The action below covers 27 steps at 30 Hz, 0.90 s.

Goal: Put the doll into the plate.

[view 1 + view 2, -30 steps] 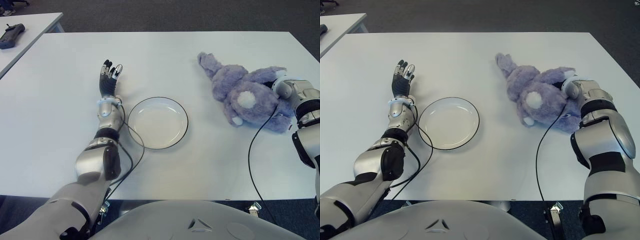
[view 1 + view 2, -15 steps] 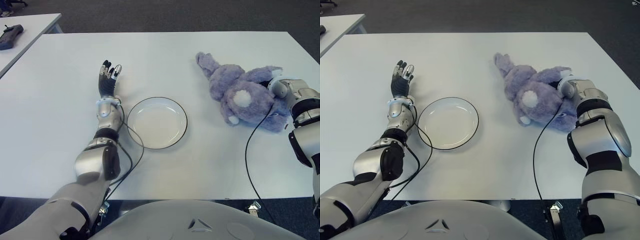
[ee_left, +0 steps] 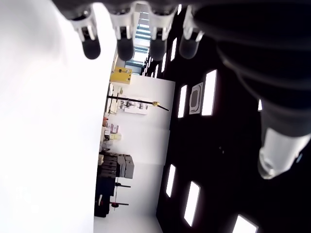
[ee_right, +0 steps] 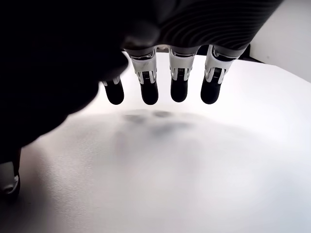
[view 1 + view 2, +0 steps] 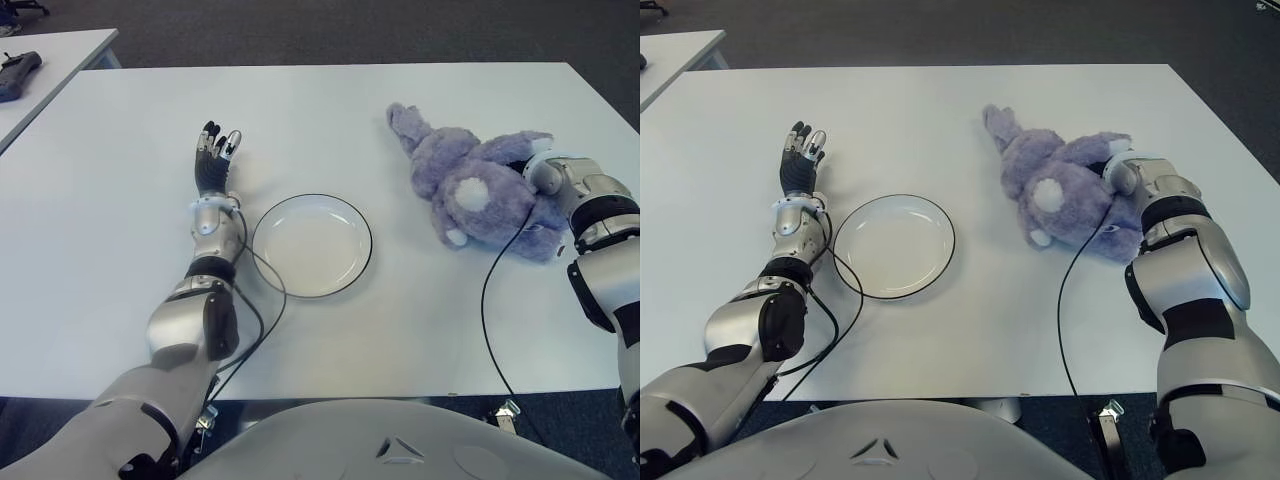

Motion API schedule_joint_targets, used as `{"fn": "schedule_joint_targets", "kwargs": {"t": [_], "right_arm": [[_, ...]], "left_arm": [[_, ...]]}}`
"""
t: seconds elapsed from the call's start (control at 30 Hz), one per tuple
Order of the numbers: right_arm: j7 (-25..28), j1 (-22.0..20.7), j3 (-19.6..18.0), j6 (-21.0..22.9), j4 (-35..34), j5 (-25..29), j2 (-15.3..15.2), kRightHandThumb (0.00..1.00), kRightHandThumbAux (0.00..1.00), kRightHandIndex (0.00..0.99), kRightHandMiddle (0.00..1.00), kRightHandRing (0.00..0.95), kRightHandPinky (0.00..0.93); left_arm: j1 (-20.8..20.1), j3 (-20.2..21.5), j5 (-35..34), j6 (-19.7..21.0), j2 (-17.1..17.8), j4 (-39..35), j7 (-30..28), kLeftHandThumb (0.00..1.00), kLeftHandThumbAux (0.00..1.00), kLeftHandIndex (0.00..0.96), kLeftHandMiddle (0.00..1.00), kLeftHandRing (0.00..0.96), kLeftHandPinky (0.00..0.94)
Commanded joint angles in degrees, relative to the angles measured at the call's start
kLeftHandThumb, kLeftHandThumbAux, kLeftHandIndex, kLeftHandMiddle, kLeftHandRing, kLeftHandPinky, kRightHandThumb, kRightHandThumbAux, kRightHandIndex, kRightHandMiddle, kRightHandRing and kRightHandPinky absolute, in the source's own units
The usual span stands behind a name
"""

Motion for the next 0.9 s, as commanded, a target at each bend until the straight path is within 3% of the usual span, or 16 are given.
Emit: {"fn": "schedule_joint_targets", "kwargs": {"t": [0.03,0.9], "right_arm": [[1.9,2.3,0.9,-1.9,-0.5,-0.1,6.2,0.079,0.444,0.0,0.0,0.0,0.003],[2.3,2.0,0.8,-2.4,-0.7,0.0,11.8,0.107,0.446,0.0,0.0,0.0,0.018]], "left_arm": [[13.2,0.3,-0.4,4.0,-4.7,9.0,0.0,0.0,0.594,0.007,0.066,0.036,0.0],[12.9,1.1,-0.9,4.3,-4.8,9.0,-0.5,0.0,0.585,0.01,0.07,0.038,0.0]]}}
